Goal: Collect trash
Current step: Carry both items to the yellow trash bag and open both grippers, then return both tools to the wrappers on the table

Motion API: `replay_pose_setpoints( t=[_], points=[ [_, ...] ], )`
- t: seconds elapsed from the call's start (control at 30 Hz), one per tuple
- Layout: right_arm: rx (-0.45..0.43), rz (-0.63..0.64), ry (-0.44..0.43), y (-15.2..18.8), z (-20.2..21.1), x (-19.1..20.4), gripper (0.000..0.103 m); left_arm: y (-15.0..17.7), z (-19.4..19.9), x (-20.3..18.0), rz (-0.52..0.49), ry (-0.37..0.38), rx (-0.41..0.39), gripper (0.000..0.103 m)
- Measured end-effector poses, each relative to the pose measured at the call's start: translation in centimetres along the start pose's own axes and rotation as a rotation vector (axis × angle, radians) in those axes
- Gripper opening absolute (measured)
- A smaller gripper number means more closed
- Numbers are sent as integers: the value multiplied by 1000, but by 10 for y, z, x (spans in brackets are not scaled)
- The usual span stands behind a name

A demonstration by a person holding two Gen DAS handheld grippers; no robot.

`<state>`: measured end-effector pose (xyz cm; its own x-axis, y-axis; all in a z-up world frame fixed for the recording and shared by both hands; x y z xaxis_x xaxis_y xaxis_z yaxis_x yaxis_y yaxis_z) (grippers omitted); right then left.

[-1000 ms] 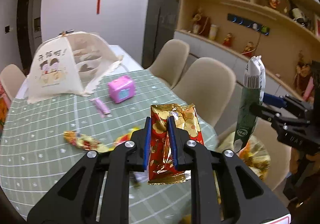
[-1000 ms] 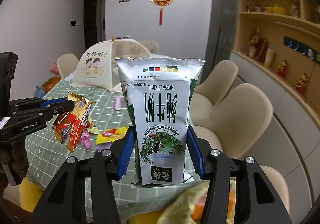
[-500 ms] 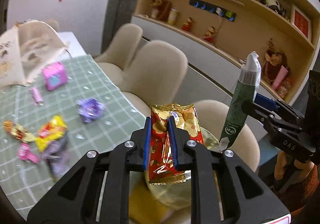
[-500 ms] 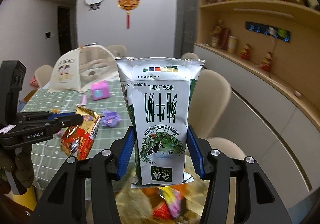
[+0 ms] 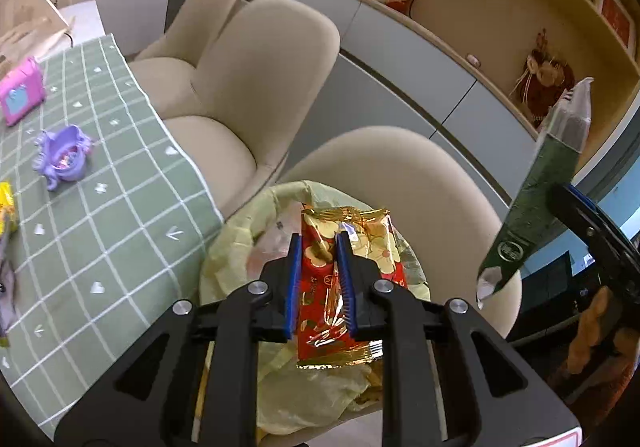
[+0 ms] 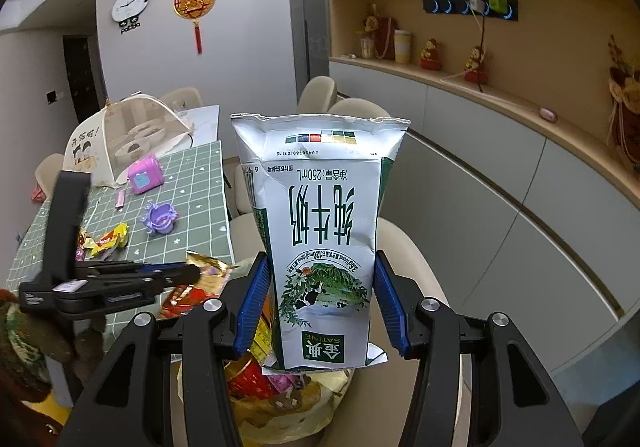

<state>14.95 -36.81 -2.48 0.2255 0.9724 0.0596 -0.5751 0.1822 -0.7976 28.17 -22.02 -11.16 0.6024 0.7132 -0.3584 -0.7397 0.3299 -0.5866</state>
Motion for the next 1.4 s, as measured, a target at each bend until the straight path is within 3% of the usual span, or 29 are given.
replay_pose_setpoints(
  t=[0.03,0.1,0.13,0.47,0.7,0.9,1.23,1.4],
  points=[
    [5,-4,-2,3,0,-1,49,0,-7,-2,-3,3,8,18],
    [16,-10,-9,7,-4,0,49,-1,-16,0,8,13,30,40],
    [23,-12,-14,10,-6,1,49,0,-20,2,26,24,39,42],
    [164,12,-92,37,-76,36,49,8,21,39,63,-48,16,44],
    [398,23,-87,80,-166,62,48,24,78,79,75,-169,-46,45],
    [498,43,-64,103,-193,66,48,39,108,120,154,-217,-75,48],
    [429,-7,-39,95,-171,60,49,58,128,179,253,-255,-79,52],
    [386,-36,-54,83,-149,57,59,64,141,218,317,-279,-88,52]
  ],
)
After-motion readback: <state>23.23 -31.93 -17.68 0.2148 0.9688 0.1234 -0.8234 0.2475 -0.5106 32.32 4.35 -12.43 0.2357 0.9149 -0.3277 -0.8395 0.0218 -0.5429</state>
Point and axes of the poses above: each gripper's, at about its wrist camera, not at the fingertips, and z roughly against the way its jaws point, x to its left, y to its underside, the point moved 4 cm from there along -z, roughly the way its jaws point, and after that the axes turned 1 degree about x, right-handed, at the moved point
